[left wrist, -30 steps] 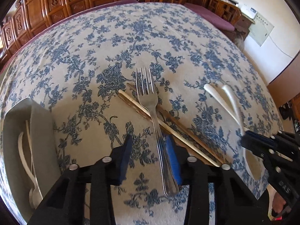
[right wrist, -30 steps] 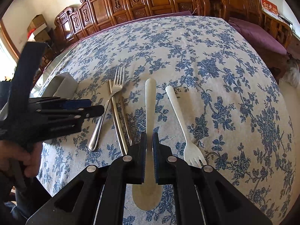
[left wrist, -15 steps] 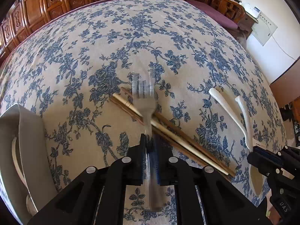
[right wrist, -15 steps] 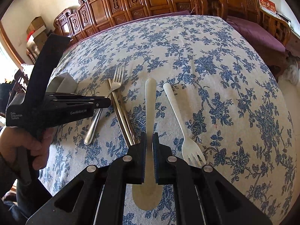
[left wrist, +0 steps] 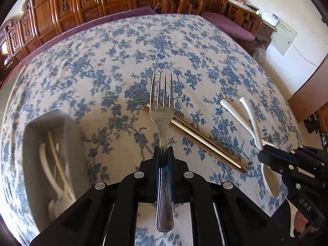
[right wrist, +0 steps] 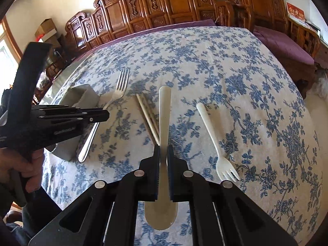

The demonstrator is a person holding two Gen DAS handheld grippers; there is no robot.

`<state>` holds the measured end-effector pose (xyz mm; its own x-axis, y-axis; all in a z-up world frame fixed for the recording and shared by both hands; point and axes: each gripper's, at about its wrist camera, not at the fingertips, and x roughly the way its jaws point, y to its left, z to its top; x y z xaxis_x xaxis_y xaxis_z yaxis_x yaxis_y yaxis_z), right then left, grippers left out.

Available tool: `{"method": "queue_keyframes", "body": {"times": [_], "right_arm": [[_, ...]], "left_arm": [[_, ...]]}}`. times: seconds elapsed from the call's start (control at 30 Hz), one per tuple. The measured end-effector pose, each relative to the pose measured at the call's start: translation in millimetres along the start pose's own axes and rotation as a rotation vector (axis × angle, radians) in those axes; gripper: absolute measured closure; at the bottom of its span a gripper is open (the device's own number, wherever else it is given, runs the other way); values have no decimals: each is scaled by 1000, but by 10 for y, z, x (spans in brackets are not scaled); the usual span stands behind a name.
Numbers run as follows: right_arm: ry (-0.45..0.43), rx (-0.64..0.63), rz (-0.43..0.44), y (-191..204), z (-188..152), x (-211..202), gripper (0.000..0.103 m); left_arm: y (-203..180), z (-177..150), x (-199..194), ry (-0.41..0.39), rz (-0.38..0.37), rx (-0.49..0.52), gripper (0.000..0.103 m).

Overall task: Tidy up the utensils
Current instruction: 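Carry the steel fork into the grey tray and open the left gripper while the right brings the spoon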

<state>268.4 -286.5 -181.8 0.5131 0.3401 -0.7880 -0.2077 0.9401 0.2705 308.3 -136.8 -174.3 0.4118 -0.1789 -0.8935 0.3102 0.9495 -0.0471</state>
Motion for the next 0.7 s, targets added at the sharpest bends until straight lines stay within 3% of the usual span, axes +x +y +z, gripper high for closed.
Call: {"method": "queue_keyframes", "body": {"times": [0.7], "right_arm": [[-39, -97, 44, 919, 121, -101, 95]], "left_arm": [[634, -367, -942, -136, 23, -46, 97]]}}
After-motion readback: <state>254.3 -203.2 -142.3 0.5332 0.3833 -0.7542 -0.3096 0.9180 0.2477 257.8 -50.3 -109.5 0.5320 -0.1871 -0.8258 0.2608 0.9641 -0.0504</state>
